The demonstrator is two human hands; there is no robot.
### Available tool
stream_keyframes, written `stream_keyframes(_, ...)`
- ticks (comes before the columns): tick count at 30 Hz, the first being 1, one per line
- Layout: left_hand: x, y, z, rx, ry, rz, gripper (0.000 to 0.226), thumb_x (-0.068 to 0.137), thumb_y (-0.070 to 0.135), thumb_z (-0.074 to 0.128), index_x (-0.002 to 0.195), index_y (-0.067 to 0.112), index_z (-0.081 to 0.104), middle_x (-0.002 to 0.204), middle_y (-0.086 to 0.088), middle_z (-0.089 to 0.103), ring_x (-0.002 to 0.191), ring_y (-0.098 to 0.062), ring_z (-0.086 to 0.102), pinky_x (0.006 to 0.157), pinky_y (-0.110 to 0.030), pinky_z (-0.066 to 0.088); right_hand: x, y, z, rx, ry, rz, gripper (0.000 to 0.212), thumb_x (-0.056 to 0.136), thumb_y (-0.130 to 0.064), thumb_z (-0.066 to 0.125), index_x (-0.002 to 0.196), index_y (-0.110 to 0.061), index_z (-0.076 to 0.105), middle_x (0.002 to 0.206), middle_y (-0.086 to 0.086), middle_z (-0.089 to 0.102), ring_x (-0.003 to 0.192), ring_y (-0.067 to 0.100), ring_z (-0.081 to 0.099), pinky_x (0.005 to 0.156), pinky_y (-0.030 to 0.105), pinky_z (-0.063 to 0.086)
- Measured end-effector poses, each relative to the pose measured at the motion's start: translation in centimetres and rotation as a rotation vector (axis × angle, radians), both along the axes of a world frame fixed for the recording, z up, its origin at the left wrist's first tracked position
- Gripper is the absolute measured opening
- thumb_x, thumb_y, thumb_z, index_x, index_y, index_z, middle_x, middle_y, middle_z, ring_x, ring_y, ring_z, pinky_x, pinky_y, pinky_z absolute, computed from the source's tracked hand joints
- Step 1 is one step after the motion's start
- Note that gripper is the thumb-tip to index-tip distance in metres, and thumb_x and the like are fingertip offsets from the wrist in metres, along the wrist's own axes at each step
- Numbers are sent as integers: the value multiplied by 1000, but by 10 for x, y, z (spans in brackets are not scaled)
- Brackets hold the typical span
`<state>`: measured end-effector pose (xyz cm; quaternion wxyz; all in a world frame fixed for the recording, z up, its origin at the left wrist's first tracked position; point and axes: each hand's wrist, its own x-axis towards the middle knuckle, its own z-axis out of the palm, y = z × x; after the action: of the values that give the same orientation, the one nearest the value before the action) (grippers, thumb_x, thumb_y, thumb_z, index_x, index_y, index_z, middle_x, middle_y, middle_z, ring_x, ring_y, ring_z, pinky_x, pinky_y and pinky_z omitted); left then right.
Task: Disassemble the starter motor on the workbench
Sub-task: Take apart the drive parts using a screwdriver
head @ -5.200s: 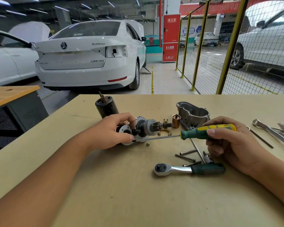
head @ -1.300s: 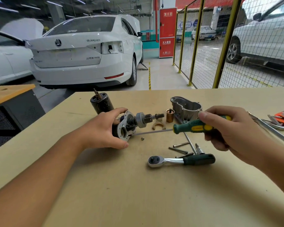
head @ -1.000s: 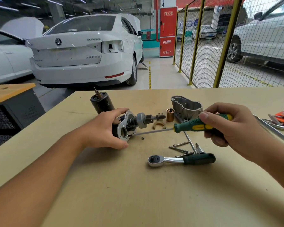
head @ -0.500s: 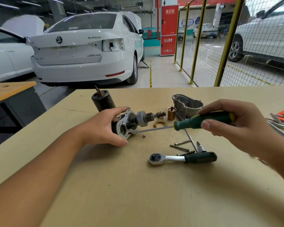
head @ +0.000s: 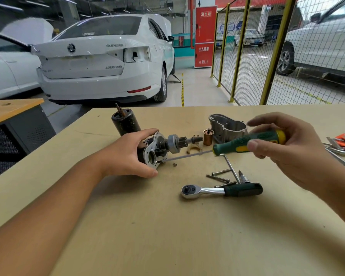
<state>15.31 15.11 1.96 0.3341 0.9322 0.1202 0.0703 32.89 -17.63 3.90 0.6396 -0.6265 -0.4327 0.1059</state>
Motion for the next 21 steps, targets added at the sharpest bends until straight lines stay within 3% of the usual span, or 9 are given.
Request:
stream_keyframes(3, -1, -2, 0, 7, 3, 10, 124, 49, 49, 92, 157, 41, 32, 142, 12, 59, 129, -12, 59, 110, -42, 50, 0, 0, -1, -23, 86, 80, 37, 63, -21, 83, 99, -20, 75, 97, 11, 72, 80, 26, 69, 68, 30, 60)
stream_keyframes(6, -1, -3, 0, 9, 2, 10, 125, 49, 48, 92, 158, 41, 31, 143, 12, 58, 129, -12, 59, 111, -42, 49, -3, 2, -1, -132, 33, 13, 30, 81, -45, 68, 99, -22, 74, 86, 14, 71, 60, 33, 63, 51, 34, 55)
stream_keyframes(8, -1, -5, 1, 14, 2, 12, 126, 49, 49, 92, 158, 41, 30, 144, 12, 57, 130, -11, 58, 111, -42, 49, 0, 3, -2, -150, 20, -48, 33, 82, -51, 64, 97, -25, 74, 78, 16, 70, 53, 34, 56, 45, 32, 50)
stream_keyframes(13, -1, -8, 2, 33, 0, 11, 126, 49, 51, 90, 159, 42, 29, 145, 12, 56, 128, -10, 59, 110, -41, 50, 6, -1, -3, -22, 43, 18, 37, 63, -24, 84, 99, -20, 74, 91, 12, 69, 69, 30, 62, 61, 33, 57)
stream_keyframes(16, -1, -7, 1, 35, -1, 9, 125, 49, 51, 90, 158, 44, 29, 144, 12, 56, 128, -10, 59, 110, -42, 50, 6, -1, -5, -49, 70, 34, 36, 64, -26, 84, 98, -20, 75, 100, 10, 71, 79, 30, 68, 67, 33, 60)
stream_keyframes(19, -1, -7, 1, 50, 1, -1, 125, 49, 51, 91, 157, 46, 28, 145, 13, 56, 128, -8, 59, 110, -41, 49, 4, 3, -8, -153, 37, 1, 32, 85, -51, 71, 101, -24, 75, 86, 15, 72, 57, 34, 63, 51, 32, 53)
stream_keyframes(21, -1, -7, 1, 58, -5, 5, 125, 49, 52, 90, 157, 46, 28, 144, 13, 57, 127, -7, 59, 110, -41, 50, 7, 4, -9, -173, 10, -57, 33, 86, -54, 65, 99, -26, 75, 77, 16, 70, 50, 31, 55, 46, 32, 47)
